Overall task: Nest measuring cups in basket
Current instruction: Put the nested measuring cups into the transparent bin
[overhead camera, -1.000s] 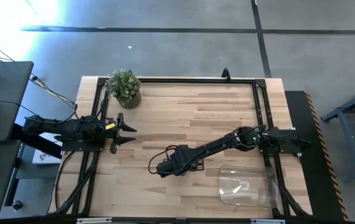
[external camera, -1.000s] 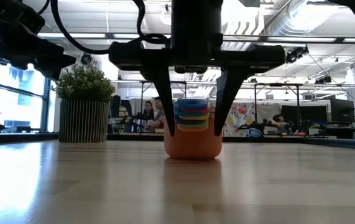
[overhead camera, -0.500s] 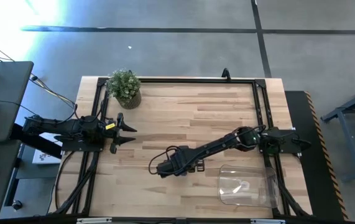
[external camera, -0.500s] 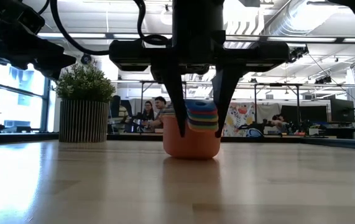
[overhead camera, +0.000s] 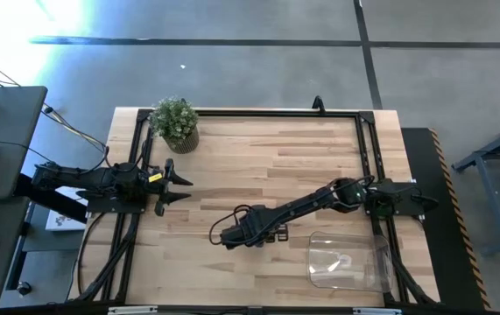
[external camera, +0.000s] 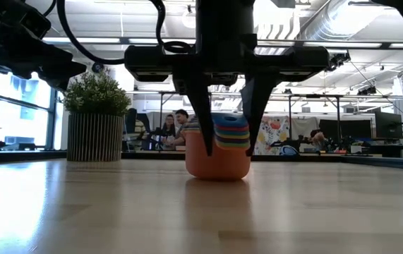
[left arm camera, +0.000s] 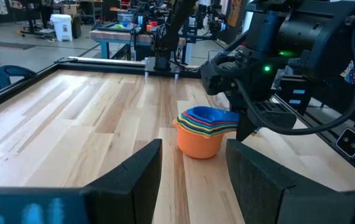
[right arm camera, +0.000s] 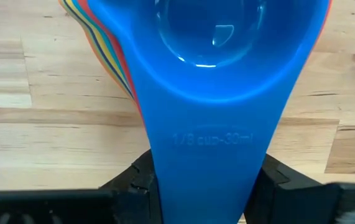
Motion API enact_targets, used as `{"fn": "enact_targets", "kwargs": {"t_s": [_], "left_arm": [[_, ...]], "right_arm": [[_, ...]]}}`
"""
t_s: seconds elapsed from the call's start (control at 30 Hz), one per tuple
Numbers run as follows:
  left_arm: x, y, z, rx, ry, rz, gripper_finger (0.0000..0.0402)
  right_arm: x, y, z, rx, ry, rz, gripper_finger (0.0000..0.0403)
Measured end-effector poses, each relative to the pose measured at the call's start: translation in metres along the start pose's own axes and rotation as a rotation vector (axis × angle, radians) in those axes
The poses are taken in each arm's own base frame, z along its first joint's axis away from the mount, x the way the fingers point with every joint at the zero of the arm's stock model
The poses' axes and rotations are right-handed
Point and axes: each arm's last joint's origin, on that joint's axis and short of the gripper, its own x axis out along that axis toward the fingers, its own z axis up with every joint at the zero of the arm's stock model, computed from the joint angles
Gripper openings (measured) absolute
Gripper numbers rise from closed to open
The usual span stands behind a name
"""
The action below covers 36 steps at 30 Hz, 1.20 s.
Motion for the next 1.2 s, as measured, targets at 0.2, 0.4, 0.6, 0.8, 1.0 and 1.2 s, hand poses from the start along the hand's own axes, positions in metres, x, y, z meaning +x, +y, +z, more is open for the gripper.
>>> {"fn": "enact_targets", "kwargs": {"t_s": [0.2,0.4,0.6,0.8,1.0,1.2], "left_arm": [[0.0,0.0,0.0,0.0,0.0,0.0,0.0167],[0.0,0.0,0.0,0.0,0.0,0.0,0.0167],[0.0,0.0,0.0,0.0,0.0,0.0,0.0167],[0.0,0.0,0.0,0.0,0.0,0.0,0.0167],[0.0,0.0,0.0,0.0,0.0,0.0,0.0167],[0.0,0.0,0.0,0.0,0.0,0.0,0.0167]], "right_arm": [[0.0,0.0,0.0,-0.017,-0.001,0.0,0.0128],[0.0,0.001,0.0,-0.041,-0.001,0.01,0.0128],[0.0,0.001,0.0,-0.059,0.002,0.011,0.0128],[-0.007,0.002,-0.005,-0.08,-0.028,0.043,0.0128],[-0.011,0.002,-0.009,-0.055,-0.028,0.053,0.0127],[-0.011,0.003,-0.011,-0.022,-0.007,0.071,0.0127]]}}
